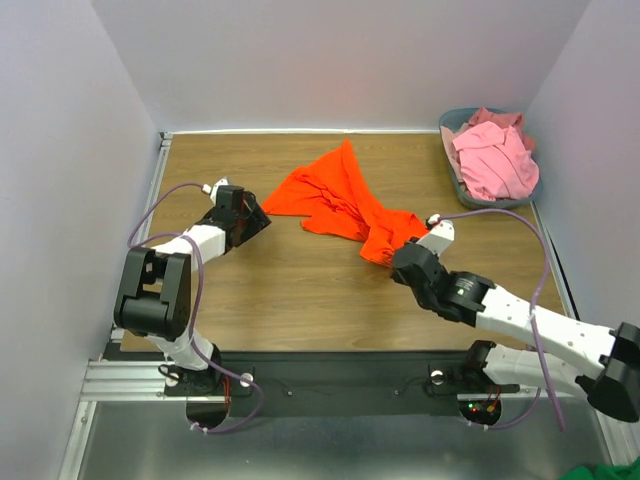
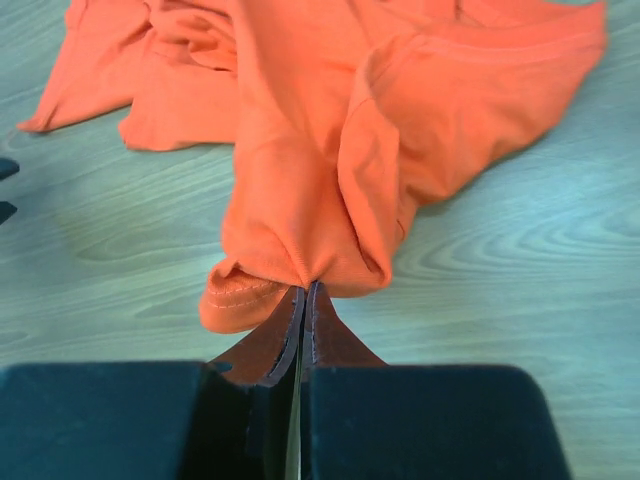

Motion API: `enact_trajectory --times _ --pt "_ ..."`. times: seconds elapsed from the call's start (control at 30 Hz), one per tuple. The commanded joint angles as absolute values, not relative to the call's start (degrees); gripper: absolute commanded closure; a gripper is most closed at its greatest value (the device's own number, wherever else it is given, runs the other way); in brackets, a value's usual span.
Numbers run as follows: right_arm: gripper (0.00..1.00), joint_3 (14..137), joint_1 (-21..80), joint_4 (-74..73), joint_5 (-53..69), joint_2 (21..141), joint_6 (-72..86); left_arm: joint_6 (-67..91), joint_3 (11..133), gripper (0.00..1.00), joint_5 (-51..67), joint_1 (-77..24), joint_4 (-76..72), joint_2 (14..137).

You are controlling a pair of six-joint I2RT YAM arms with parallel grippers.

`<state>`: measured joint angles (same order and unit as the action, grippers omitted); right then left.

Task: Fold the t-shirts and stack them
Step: Flatten the tshirt out

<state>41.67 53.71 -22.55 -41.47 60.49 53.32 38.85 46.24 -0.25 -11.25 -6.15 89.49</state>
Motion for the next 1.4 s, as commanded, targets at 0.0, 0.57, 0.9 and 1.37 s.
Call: enact_trajectory --times 0.0,0.57,0.9,1.37 --pt "1.00 40.08 53.88 -26.54 -41.40 55.12 53.09 37.88 51.32 0.22 -0.88 -11.60 -5.71 91.93" --pt "1.00 42.89 53.61 -29.36 -45.96 55.37 51.86 35.77 72.33 0.69 -2.38 -11.95 2.20 113.73" --pt "1.00 51.94 52.82 -32.16 -56.16 50.56 45.97 40.05 56.75 1.00 -15.02 -12.31 10.45 86.91" --pt "1.00 51.16 52.47 -46.92 -58.18 40.43 54.66 60.27 20.93 1.00 -5.37 -17.12 23.56 34.49"
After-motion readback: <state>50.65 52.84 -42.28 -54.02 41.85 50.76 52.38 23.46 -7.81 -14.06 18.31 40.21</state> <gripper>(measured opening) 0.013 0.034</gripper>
